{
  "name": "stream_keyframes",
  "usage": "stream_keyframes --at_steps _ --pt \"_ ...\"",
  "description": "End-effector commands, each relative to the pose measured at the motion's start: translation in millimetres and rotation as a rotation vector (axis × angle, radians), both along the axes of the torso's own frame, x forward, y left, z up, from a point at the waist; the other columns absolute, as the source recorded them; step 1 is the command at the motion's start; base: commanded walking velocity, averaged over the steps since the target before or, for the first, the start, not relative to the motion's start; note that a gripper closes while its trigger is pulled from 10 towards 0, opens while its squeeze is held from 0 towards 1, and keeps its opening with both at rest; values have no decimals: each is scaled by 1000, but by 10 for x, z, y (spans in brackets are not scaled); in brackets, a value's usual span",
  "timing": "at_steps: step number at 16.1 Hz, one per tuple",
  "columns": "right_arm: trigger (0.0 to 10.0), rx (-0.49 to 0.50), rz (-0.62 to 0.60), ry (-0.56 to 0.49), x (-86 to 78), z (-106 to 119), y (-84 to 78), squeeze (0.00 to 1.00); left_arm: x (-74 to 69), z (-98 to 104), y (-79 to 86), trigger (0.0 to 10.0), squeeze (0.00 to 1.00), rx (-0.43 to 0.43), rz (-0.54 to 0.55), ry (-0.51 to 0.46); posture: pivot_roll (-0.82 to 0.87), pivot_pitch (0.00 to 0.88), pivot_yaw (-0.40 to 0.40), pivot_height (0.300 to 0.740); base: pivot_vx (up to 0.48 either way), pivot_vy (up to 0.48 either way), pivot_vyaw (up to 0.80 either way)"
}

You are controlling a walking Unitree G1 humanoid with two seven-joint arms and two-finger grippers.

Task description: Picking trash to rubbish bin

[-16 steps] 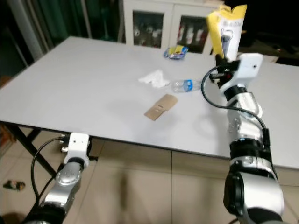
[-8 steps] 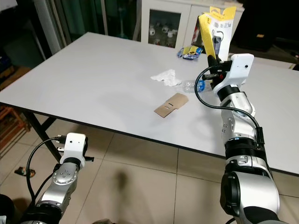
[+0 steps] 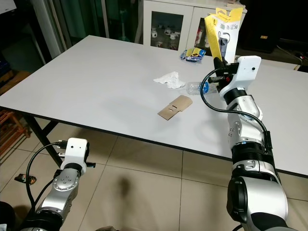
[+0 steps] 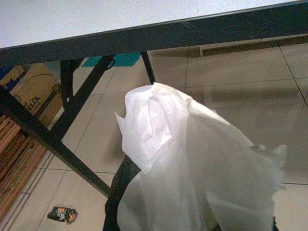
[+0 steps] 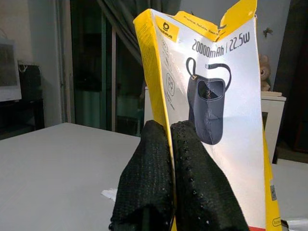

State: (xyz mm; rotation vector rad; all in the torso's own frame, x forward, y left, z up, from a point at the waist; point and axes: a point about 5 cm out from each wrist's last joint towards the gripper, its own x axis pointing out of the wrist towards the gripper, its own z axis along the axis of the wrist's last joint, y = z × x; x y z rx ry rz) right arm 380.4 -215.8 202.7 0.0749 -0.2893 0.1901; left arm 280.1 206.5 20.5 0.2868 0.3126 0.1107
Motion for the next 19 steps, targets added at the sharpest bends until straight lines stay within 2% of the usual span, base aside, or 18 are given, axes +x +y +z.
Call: stream_keyframes --at_steps 1,19 --pt "10000 5 -10 -28 28 117 -33 0 46 35 -22 10000 0 2 -11 -11 57 24 -59 740 0 0 0" --pt "10000 8 -7 -34 49 149 -23 0 65 42 -35 10000 0 -8 -7 -15 59 21 -63 740 0 0 0"
